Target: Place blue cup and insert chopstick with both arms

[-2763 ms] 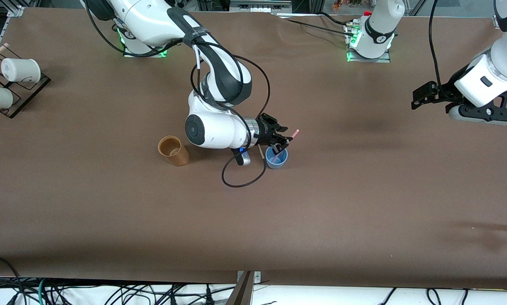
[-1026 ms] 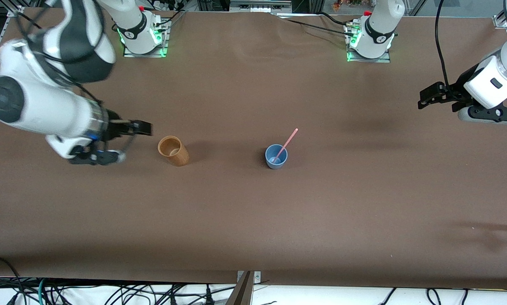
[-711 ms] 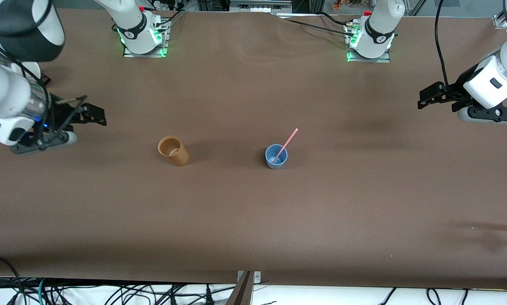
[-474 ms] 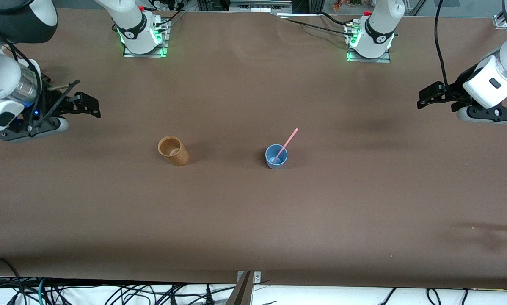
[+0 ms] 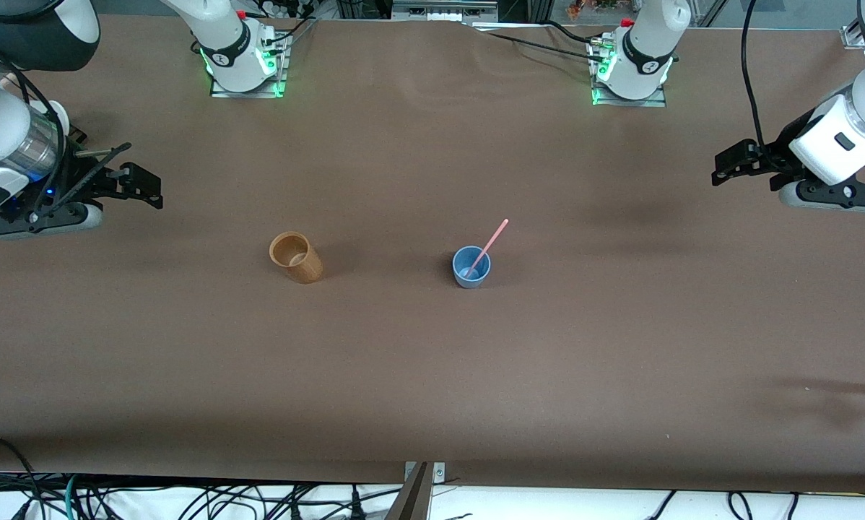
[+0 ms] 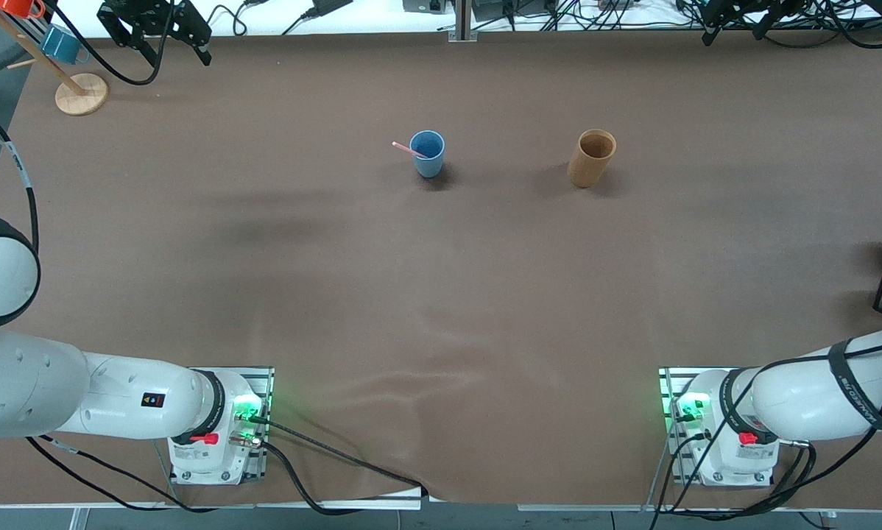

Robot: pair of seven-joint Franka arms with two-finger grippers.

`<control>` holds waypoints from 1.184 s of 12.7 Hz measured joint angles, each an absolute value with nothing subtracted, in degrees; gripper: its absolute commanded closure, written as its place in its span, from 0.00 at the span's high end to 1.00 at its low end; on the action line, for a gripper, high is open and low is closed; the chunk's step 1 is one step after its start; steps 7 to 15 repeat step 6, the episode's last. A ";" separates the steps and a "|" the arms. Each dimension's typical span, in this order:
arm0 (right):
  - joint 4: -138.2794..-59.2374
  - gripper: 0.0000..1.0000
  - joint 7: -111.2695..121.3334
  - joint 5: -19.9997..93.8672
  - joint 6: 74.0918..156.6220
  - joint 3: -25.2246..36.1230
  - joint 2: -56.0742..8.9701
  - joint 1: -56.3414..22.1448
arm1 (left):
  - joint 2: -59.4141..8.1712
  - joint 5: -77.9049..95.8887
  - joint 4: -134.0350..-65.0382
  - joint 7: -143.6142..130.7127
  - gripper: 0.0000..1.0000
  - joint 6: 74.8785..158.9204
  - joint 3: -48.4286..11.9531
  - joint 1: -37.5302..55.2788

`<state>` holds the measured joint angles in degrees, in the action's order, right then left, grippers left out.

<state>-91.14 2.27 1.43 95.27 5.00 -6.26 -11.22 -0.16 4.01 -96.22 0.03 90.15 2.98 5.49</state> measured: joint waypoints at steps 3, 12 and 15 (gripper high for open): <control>-91.10 1.00 2.01 1.37 95.26 4.84 -6.26 -11.36 | -0.16 4.01 -96.22 0.05 1.00 90.15 2.98 5.49; -91.09 1.00 1.96 1.36 95.26 4.84 -6.26 -11.36 | -0.16 4.01 -96.22 0.05 1.00 90.15 2.98 5.49; -91.09 1.00 1.96 1.36 95.26 4.84 -6.26 -11.36 | -0.16 4.01 -96.22 0.05 1.00 90.15 2.98 5.49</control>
